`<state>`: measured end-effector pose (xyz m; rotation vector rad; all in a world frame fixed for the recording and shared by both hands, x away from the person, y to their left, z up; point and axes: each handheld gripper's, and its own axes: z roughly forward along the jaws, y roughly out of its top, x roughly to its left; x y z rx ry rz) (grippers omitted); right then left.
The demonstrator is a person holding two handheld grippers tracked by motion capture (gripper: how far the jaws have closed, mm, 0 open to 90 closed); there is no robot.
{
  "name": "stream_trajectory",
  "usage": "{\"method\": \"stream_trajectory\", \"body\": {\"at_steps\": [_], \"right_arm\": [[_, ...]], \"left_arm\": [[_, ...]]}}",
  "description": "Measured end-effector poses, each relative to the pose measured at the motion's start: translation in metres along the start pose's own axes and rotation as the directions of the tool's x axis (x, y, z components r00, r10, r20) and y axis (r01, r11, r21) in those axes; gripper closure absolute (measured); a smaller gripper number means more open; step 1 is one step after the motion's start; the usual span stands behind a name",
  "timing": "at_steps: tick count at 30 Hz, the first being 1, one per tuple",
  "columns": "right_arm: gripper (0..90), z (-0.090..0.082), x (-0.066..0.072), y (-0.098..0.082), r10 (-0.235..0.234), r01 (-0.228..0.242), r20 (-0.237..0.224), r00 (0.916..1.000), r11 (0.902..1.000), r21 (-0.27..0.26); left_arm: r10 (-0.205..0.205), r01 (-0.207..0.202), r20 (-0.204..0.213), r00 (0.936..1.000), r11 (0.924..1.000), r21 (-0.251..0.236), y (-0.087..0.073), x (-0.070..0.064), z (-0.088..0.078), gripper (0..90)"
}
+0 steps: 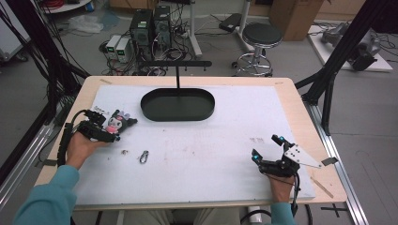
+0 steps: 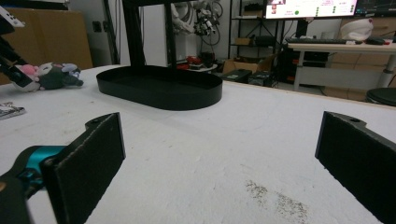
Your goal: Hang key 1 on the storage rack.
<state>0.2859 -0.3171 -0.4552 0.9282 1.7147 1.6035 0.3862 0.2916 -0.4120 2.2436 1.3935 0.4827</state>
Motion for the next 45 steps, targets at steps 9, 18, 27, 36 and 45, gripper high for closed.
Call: {"method": "stream_trajectory", "body": {"at_steps": [9,18,27,36,45], "right_arm": [[0.7,0.000,0.000,0.000,-0.001,0.001,-0.001,1.0000,1.0000,0.000],[0.7,0.000,0.000,0.000,-0.002,0.002,0.000,1.0000,1.0000,-0.002],[0.7,0.000,-0.001,0.000,-0.002,0.002,-0.003,1.0000,1.0000,-0.002],[0.7,0.000,0.000,0.000,-0.002,0.002,-0.002,1.0000,1.0000,-0.002],[0.7,0.000,-0.001,0.000,-0.008,0.008,-0.001,1.0000,1.0000,-0.005]], "left_arm": [[-0.005,0.005,0.016,0.9999,1.0000,0.006,0.001,-0.001,0.001,39.1],[-0.015,0.015,-0.008,0.9999,0.9998,0.010,0.001,-0.001,-0.001,51.1],[0.001,-0.001,-0.011,0.9999,0.9999,-0.017,0.001,-0.001,-0.005,53.6],[0.003,0.002,0.037,0.9993,0.9928,-0.120,0.002,0.000,-0.017,53.6],[0.000,0.018,0.081,0.9967,0.9732,-0.229,0.006,0.000,-0.031,53.6]]}}
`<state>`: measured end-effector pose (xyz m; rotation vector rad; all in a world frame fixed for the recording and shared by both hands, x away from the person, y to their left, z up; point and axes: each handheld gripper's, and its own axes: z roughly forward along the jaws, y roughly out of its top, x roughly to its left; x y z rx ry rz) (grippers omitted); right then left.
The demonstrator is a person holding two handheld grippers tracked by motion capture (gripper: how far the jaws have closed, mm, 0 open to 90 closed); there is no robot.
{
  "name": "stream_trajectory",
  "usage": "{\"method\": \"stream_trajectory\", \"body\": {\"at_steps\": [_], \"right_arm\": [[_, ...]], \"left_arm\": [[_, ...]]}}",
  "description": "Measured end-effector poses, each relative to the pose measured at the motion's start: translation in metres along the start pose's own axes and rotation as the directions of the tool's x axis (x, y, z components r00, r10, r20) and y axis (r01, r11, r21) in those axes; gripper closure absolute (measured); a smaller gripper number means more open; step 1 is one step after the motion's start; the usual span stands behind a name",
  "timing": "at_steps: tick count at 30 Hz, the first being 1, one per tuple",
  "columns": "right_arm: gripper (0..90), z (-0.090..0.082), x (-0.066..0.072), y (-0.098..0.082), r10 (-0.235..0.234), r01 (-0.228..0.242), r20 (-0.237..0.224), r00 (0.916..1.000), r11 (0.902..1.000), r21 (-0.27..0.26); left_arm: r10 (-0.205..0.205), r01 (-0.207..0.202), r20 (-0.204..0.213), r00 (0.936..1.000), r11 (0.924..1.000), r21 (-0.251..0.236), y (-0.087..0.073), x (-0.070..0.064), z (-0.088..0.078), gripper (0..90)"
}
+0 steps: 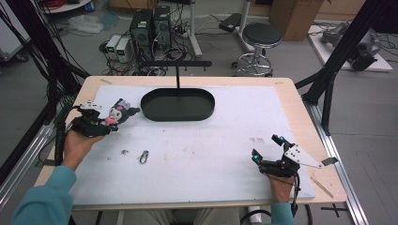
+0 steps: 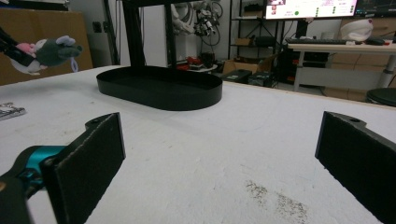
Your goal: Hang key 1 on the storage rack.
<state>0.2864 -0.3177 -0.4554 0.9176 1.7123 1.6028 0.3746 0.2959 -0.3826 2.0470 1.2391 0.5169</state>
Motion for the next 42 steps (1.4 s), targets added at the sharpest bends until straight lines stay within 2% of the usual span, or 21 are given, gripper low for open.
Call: {"method": "stream_trajectory", "body": {"at_steps": [9,11,28,42], "right_arm": [[0.7,0.000,0.000,0.000,0.003,-0.003,-0.001,1.0000,1.0000,0.000],[0.7,0.000,0.000,0.000,0.004,-0.004,-0.001,1.0000,1.0000,0.000],[0.7,0.000,0.000,0.000,0.004,-0.004,0.000,1.0000,1.0000,-0.001],[0.7,0.000,0.000,0.000,0.004,-0.004,-0.001,1.0000,1.0000,0.000]], "left_arm": [[-0.007,0.009,0.026,0.9996,0.9969,-0.078,0.017,-0.001,-0.013,53.6],[0.002,0.001,0.025,0.9997,0.9962,-0.087,0.022,-0.002,-0.015,53.5],[0.044,-0.040,0.023,0.9988,0.9889,-0.143,0.069,-0.012,-0.029,53.5],[0.057,-0.053,0.020,0.9982,0.9870,-0.152,0.093,-0.017,-0.031,53.5]]}}
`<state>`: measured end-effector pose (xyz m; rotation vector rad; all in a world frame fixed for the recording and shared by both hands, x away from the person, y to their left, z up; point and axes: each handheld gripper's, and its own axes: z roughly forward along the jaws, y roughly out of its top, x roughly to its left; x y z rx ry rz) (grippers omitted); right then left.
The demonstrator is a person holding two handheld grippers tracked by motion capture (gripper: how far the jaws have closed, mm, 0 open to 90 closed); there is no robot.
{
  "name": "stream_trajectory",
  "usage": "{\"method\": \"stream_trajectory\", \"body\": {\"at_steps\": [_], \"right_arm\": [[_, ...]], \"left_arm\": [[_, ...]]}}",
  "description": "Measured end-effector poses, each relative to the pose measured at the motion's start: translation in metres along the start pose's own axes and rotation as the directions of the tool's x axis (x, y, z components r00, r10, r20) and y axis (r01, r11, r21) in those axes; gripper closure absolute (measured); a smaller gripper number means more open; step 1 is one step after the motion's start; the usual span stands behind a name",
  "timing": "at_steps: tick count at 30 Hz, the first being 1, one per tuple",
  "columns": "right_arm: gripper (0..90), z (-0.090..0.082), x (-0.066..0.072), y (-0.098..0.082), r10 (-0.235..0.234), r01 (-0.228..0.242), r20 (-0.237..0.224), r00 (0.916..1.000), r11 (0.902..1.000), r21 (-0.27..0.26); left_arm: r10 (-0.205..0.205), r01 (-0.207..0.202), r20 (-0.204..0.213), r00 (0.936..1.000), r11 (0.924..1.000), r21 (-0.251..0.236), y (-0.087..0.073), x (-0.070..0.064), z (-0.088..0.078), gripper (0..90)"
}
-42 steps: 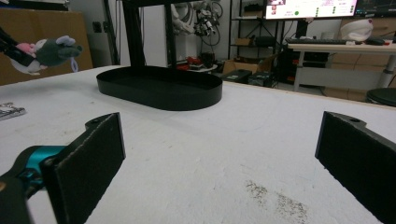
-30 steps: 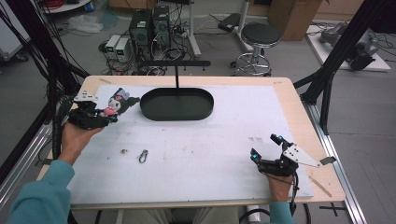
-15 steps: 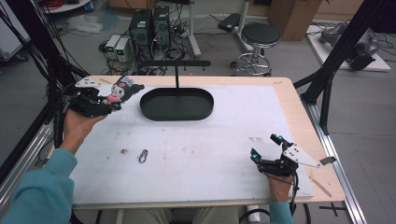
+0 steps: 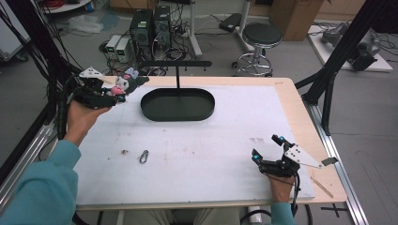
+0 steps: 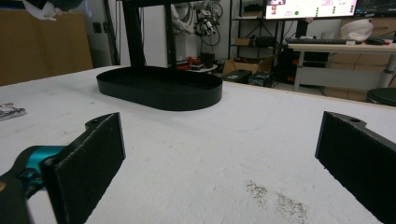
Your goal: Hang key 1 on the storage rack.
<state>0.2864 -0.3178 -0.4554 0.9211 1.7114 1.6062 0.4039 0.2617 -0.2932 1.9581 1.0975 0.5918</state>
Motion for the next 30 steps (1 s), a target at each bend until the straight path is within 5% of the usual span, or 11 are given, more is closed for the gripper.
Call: {"method": "stream_trajectory", "body": {"at_steps": [30], "right_arm": [[0.7,0.000,0.000,0.000,0.008,-0.008,-0.001,1.0000,1.0000,-0.003]], "left_arm": [[0.015,-0.015,0.010,0.9998,0.9999,0.005,0.048,-0.003,0.022,53.5]]}}
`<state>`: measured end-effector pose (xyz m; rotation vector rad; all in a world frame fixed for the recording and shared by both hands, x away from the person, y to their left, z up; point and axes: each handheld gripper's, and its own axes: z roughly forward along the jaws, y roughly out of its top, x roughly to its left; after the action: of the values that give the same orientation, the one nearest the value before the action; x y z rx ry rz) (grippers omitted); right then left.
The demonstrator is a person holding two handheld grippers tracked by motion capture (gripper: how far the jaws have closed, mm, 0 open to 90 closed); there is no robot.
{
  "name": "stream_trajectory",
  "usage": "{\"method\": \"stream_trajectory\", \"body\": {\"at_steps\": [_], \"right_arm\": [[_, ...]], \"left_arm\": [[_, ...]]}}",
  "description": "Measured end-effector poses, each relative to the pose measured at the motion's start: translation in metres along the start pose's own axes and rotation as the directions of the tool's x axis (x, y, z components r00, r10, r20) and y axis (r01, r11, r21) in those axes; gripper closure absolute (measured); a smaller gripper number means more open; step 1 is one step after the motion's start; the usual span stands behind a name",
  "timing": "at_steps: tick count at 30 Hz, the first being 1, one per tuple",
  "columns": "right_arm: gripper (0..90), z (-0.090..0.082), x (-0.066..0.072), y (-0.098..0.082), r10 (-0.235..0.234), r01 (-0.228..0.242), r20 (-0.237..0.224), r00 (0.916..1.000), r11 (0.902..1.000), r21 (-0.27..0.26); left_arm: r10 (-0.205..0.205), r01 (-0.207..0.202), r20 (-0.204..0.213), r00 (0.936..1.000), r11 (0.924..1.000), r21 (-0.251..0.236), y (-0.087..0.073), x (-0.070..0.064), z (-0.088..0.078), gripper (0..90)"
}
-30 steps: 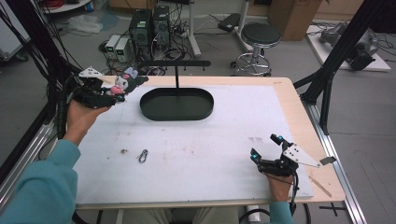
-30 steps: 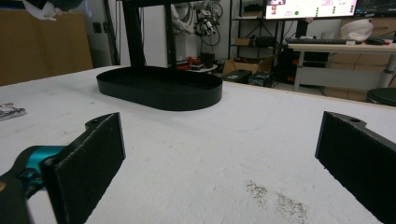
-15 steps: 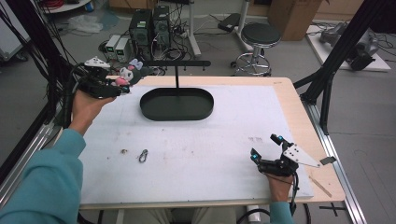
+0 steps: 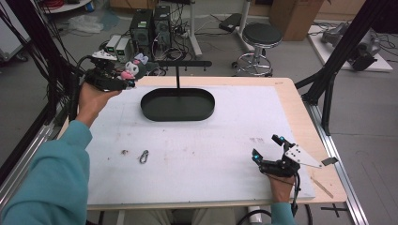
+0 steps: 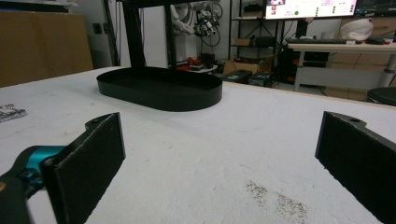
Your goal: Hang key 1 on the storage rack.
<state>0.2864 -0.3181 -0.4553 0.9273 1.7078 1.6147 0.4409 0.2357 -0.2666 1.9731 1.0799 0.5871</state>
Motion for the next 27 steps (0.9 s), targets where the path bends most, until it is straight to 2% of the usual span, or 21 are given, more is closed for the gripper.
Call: {"method": "stream_trajectory", "body": {"at_steps": [10,18,24,27], "right_arm": [[0.7,0.000,0.000,0.000,0.000,0.000,0.000,1.0000,1.0000,0.000],[0.7,0.000,0.000,0.000,0.003,-0.003,-0.001,1.0000,1.0000,0.003],[0.7,0.000,0.000,0.000,0.004,-0.004,-0.001,1.0000,1.0000,0.003],[0.7,0.000,0.000,0.000,0.003,-0.003,-0.001,1.0000,1.0000,0.004]], "left_arm": [[0.006,-0.006,-0.011,0.9999,0.9998,0.019,0.002,-0.003,0.010,53.5],[-0.013,0.014,-0.016,0.9998,0.9998,0.014,0.002,0.000,0.016,53.5],[-0.008,0.008,-0.020,0.9998,0.9999,0.011,0.006,-0.002,0.017,53.4],[-0.013,0.013,-0.020,0.9997,0.9999,-0.006,0.008,-0.003,0.018,53.4]]}}
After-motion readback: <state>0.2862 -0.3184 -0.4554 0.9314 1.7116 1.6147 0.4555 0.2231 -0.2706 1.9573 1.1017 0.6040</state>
